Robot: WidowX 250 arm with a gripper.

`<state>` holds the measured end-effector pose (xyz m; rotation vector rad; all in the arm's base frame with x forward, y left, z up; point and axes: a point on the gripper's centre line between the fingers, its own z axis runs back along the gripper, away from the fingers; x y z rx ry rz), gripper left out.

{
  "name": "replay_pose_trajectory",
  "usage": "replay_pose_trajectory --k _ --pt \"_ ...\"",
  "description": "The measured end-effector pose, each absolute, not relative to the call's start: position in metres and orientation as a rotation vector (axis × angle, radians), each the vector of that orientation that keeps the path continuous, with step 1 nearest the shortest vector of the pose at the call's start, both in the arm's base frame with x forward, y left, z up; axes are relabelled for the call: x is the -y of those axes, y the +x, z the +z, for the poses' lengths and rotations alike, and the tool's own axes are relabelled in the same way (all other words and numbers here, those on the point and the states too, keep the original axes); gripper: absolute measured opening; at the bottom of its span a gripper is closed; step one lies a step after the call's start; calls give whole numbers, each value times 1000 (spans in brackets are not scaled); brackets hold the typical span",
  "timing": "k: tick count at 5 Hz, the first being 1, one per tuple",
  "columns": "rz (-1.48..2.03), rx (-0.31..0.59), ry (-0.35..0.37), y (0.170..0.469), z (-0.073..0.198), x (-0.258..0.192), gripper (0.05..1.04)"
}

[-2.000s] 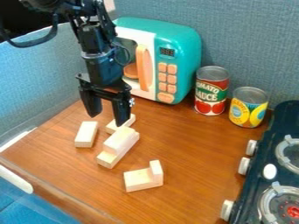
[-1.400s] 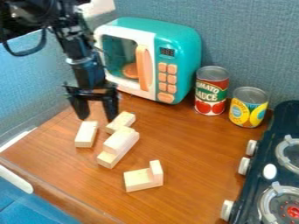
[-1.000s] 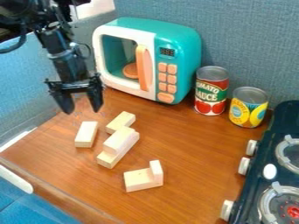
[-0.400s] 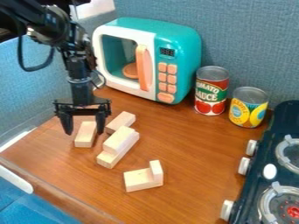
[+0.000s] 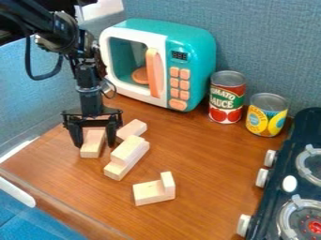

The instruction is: Put the rectangular block on top of another block

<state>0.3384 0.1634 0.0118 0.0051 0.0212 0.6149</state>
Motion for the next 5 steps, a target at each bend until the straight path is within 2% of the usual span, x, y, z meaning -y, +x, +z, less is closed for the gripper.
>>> replay_pose_trajectory --k 1,2,3,4,5 --pt "610 7 -40 342 12 -163 663" --pt "604 10 -87 340 11 -163 557" --pt "564 -4 -108 329 18 -157 558" --pt "450 76 -82 318 69 -154 557" --pt "358 136 28 315 111 -141 557"
